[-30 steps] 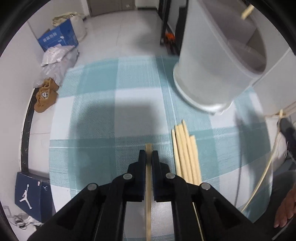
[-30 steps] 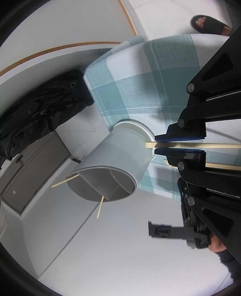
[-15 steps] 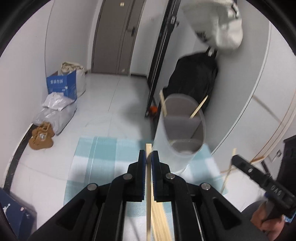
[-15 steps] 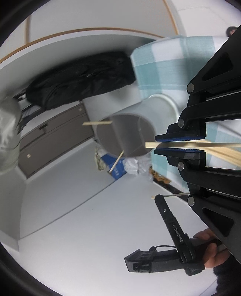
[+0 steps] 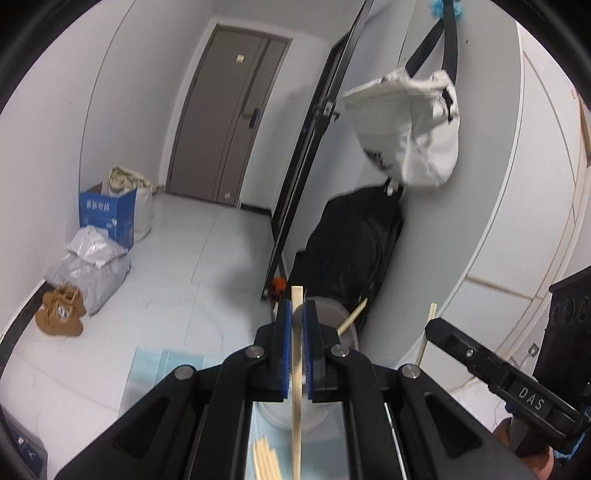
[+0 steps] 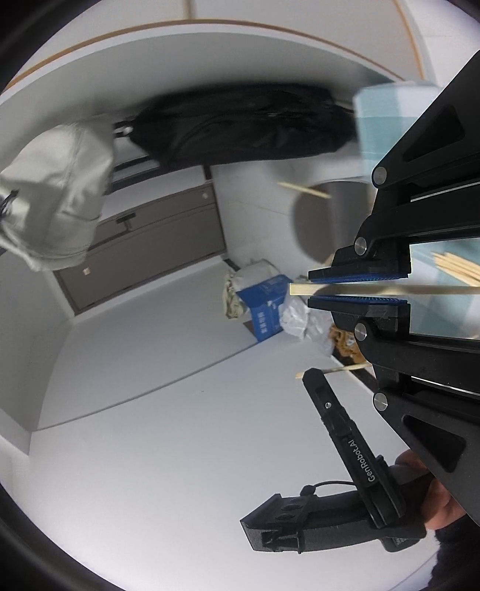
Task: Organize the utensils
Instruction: 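Lift both held chopsticks up and carry them over the white holder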
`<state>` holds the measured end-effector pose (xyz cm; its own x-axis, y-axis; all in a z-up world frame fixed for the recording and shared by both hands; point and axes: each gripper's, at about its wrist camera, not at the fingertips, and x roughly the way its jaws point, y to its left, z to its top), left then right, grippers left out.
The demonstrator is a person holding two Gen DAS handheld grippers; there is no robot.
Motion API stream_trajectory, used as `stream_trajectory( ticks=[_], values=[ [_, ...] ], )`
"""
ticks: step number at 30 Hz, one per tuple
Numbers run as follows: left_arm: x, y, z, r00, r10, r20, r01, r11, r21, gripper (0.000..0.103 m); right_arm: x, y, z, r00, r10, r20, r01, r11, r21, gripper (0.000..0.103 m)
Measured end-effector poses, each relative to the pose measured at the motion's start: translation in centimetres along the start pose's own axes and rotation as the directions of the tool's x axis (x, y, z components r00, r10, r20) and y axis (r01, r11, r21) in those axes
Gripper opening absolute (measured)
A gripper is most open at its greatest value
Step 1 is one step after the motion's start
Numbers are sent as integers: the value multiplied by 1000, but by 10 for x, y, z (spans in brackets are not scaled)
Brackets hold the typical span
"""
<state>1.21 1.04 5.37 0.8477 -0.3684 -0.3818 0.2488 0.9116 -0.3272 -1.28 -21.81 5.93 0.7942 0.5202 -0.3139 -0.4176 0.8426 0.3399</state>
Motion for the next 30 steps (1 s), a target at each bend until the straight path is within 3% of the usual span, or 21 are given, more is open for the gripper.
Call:
stream_trajectory(
  ticks=[6,17,19,23,30],
  values=[
    [17,-6,41,997,-17,70,19,1000,-25,2,9,-2,41,999,-18,38,19,1000,-14,6],
    [63,5,78,982,51,184,-44,998,-41,2,54,-21,99,984,-102,143,110,993,-50,6],
    [73,7,79,975,87,203,-77,996,-52,2,63,-23,104,977,-127,169,139,988,-61,6],
    [92,14,73,976,88,199,-76,995,-68,2,78,-30,109,968,-147,203,163,984,-65,6],
    [108,12,54,979,73,191,-69,997,-26,2,103,-41,92,970,-156,188,178,979,-104,6]
  ],
)
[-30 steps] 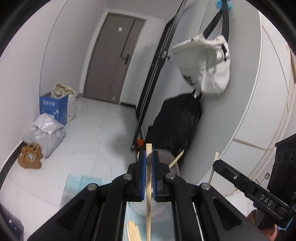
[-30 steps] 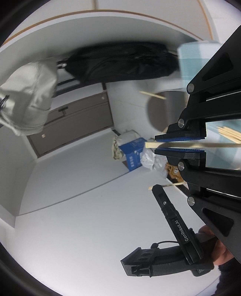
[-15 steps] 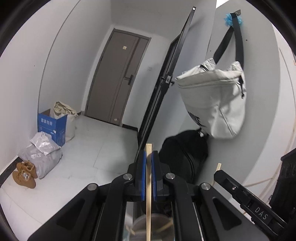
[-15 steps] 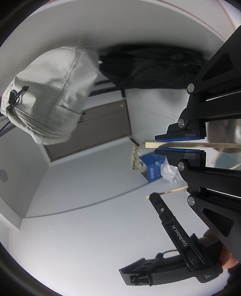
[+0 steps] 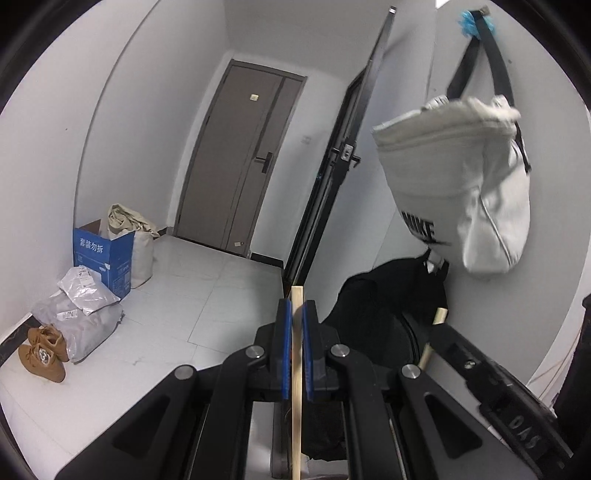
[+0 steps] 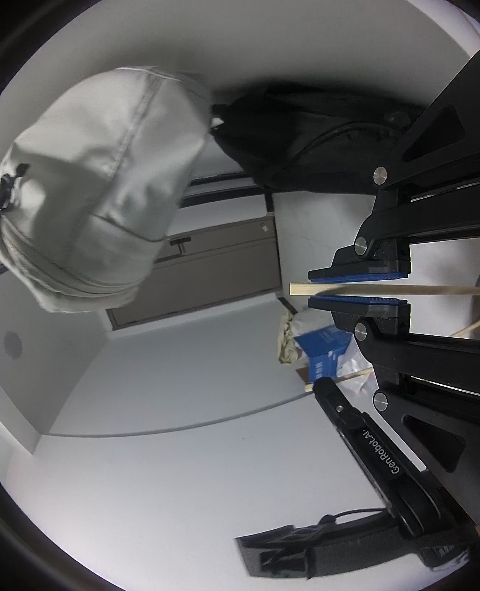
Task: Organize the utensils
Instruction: 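Lift both held chopsticks up and carry them over the white holder, then open both tools to drop the chopsticks into the white holder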
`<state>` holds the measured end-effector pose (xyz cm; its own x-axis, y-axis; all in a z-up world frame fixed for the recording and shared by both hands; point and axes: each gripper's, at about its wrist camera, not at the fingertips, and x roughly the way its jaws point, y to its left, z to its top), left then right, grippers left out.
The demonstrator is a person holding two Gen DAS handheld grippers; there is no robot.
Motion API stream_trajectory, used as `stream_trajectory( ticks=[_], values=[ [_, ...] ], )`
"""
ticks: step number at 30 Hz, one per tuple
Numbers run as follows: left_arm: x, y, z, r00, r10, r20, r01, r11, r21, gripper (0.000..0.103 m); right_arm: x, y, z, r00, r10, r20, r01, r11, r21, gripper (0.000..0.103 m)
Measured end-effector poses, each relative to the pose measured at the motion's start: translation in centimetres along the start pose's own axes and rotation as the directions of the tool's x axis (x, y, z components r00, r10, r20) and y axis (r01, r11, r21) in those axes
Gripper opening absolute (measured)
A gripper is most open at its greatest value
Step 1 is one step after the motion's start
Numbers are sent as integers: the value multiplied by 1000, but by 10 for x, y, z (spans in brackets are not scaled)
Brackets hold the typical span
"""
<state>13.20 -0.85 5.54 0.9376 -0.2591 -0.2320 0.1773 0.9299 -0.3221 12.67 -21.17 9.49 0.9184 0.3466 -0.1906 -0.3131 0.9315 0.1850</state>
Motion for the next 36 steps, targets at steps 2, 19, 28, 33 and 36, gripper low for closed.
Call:
stream_trajectory(
  ticks=[2,19,28,33,36],
  values=[
    [-1,-5,-6,1000,5,10,-5,999,37,2,2,-2,-9,1000,7,-4,-7,1000,-4,6],
    [3,-11,-25,992,-78,-99,90,988,126,2,-5,-25,-54,990,73,-121,-69,997,40,5],
    [13,-11,-28,931,-205,-302,236,969,68,2,-7,-29,-71,967,129,-219,-118,991,64,6],
    [15,-4,-29,903,-226,-366,247,969,11,3,-5,-29,-73,950,153,-272,-134,987,87,9],
    [16,-5,-27,880,-199,-431,229,973,18,33,-5,-29,-72,938,172,-300,-147,984,105,9]
  ],
)
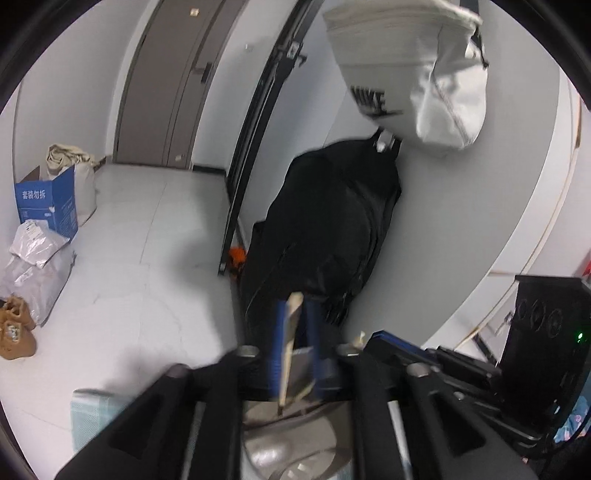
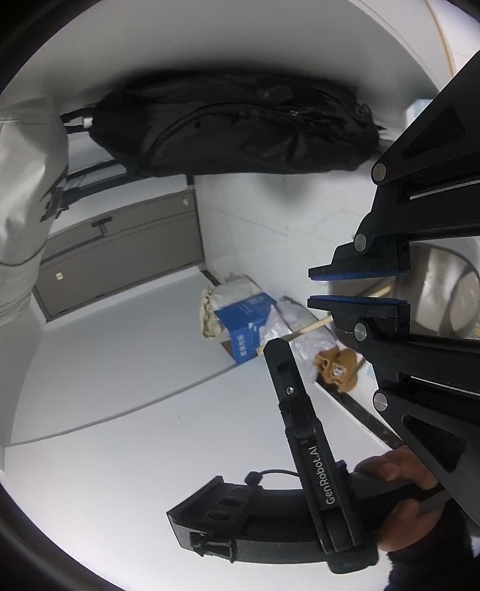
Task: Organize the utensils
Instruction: 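Open both tools to drop the chopsticks into the white holder, then withdraw both open tools from the holder back toward the chopstick pile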
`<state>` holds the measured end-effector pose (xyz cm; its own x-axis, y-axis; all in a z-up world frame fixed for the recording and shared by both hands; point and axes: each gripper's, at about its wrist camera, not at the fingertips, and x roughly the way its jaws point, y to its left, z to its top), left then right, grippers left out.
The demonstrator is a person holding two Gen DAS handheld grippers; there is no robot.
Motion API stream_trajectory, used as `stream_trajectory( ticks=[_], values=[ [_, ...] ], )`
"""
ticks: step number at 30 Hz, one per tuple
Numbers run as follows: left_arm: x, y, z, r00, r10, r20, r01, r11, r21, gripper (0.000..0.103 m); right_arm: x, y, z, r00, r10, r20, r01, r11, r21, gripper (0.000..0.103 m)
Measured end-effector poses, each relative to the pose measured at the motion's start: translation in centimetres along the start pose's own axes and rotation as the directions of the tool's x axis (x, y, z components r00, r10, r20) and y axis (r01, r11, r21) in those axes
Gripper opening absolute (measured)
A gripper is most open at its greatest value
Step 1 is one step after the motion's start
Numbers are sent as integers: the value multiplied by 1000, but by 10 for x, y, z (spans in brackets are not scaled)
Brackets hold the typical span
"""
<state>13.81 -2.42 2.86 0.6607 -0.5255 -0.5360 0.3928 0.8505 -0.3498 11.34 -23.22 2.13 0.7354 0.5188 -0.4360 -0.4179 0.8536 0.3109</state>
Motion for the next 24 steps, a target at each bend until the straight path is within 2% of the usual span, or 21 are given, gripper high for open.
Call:
stream_trajectory(
  ticks=[1,2,4,6,8,13,15,16,20,24],
  values=[
    [1,2,0,1000,7,-18,-7,1000,-7,60,-1,1,-2,1000,11,-11,-11,1000,4,11],
    [-2,4,0,1000,10,-28,-11,1000,-26,68,-2,2,-3,1000,17,-25,-17,1000,6,16],
    [-17,10,-1,1000,11,10,-10,997,-73,72,-8,5,-4,999,19,-29,-19,1000,8,30],
    [-28,11,-1,999,22,28,-19,996,-89,72,-23,9,-7,1000,-11,20,11,1000,-2,57],
    [-40,8,-3,997,54,51,-49,995,-85,72,-38,11,-10,998,-31,62,31,1000,2,68],
    [-66,0,-12,983,153,100,-142,984,-103,73,-67,17,-17,994,-58,92,57,998,17,74],
    [-73,-5,-16,977,178,120,-165,980,-111,77,-77,20,-20,992,-65,107,62,998,27,82],
    [-78,-10,-20,973,192,130,-180,978,-104,80,-82,22,-21,991,-72,115,69,997,30,83],
    [-90,-18,-28,962,229,151,-217,972,-90,81,-100,34,-27,987,-59,148,56,998,25,83],
    [-100,-28,-40,950,263,168,-249,963,-100,81,-116,46,-35,983,-57,174,55,998,13,87]
  ],
)
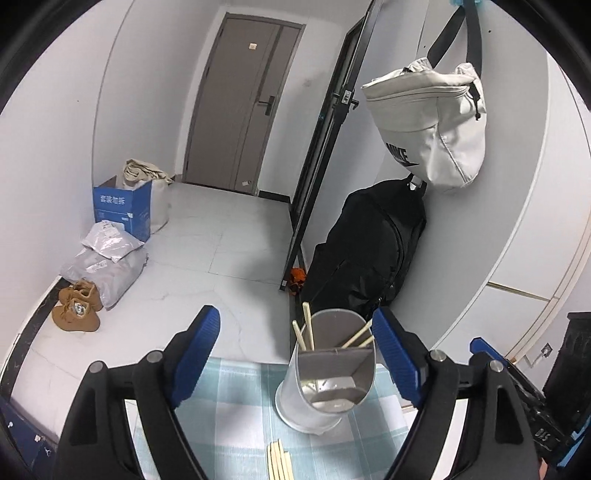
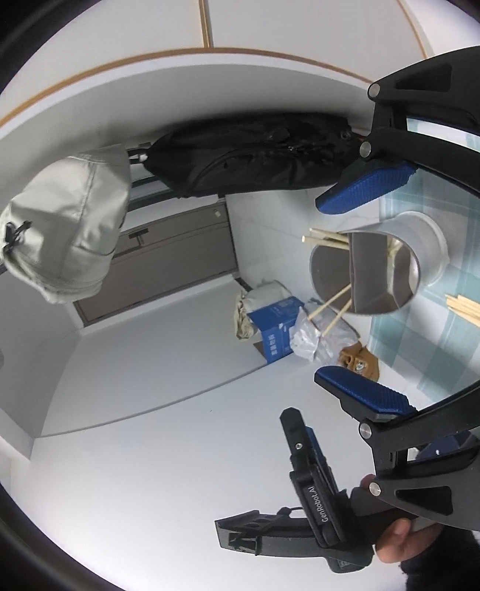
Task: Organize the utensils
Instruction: 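Withdraw both open tools from the holder back toward the chopstick pile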
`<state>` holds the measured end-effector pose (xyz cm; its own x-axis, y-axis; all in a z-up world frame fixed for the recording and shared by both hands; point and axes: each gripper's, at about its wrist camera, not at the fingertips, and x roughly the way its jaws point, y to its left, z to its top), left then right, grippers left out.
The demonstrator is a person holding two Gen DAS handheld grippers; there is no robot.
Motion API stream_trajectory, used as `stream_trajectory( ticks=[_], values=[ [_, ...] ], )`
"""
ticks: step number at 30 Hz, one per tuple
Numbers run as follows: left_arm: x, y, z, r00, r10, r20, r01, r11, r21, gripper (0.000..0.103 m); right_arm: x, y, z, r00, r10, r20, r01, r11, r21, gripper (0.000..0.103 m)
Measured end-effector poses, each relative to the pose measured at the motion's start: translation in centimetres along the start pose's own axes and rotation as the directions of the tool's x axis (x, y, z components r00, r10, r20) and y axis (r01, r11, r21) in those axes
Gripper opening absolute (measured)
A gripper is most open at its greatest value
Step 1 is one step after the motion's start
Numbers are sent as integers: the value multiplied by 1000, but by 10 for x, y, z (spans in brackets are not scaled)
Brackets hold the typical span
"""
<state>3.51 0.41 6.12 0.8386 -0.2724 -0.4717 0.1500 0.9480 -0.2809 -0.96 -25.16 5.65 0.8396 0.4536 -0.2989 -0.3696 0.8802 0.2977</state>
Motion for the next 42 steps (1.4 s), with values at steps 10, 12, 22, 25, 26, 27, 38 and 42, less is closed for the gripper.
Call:
stream_trajectory(
  ticks=[10,12,22,25,26,27,38,42],
  values=[
    [-22,-2,-39,998,56,-6,-56,997,47,81,-24,20,-29,1000,4,9,-3,1000,-19,101],
    [-24,-2,-46,997,71,-7,-71,996,60,81,-24,21,-37,1000,7,6,-7,1000,-18,102],
    [-25,8,-84,992,128,-13,-126,989,80,82,-19,28,-80,998,15,-61,-16,1000,-21,103],
    [-20,14,-96,989,141,-36,-137,986,92,82,-15,30,-93,996,9,-85,-12,999,-30,103],
    [-17,16,-101,987,153,-48,-148,984,99,82,-12,30,-97,995,9,-97,-11,1000,-23,103],
    [-16,19,-105,985,165,-55,-159,982,101,82,-9,29,-102,994,10,-111,-11,1000,-11,103],
    [8,57,-135,960,227,-166,-221,974,56,82,33,26,-147,930,-66,-362,67,998,-9,94],
    [13,68,-133,956,240,-168,-238,971,35,82,50,22,-159,888,-93,-451,99,995,-9,83]
  ],
)
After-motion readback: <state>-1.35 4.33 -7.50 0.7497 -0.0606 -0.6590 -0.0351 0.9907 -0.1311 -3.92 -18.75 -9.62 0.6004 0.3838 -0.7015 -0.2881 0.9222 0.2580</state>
